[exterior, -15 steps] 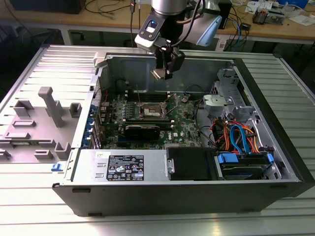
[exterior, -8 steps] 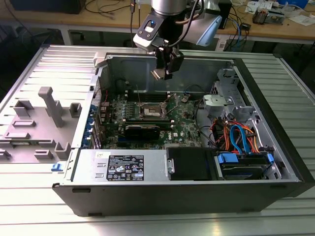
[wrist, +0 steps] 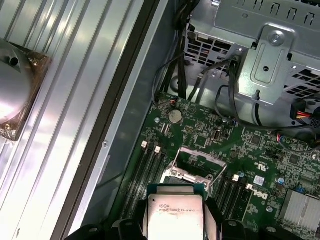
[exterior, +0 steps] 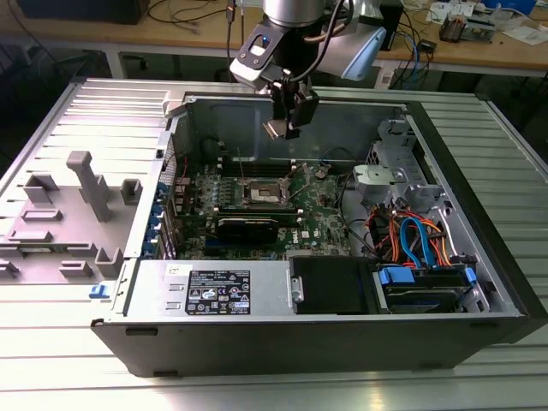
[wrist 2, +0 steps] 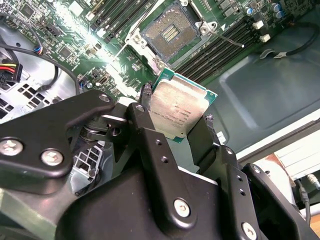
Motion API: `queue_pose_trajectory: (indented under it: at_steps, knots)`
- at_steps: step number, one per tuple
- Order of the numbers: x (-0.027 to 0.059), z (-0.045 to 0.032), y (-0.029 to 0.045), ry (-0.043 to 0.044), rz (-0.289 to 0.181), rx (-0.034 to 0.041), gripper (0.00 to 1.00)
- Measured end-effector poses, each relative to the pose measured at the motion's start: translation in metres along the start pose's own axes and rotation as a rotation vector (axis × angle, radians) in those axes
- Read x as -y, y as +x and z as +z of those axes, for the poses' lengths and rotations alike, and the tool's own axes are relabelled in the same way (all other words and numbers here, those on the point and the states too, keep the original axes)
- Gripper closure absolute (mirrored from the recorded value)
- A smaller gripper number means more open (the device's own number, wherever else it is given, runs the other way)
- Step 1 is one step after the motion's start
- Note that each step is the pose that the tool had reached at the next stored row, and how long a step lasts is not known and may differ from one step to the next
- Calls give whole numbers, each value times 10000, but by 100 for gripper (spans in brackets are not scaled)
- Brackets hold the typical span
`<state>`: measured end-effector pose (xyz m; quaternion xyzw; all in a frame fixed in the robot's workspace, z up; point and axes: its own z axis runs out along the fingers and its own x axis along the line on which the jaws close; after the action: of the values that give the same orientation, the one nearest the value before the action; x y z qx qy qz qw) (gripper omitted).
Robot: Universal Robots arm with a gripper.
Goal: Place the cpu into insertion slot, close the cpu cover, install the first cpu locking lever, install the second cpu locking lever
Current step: 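Place the cpu into insertion slot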
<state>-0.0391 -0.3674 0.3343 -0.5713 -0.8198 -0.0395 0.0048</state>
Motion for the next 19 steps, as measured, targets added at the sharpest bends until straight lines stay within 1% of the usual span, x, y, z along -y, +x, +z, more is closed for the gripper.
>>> queue_pose_trajectory:
  at_steps: [15,17,19]
  knots:
    - [0,0,0,-2,28,1,46]
    - [0,0,0,-9,156,8,46]
    - [0,2,0,-26,484,28,46]
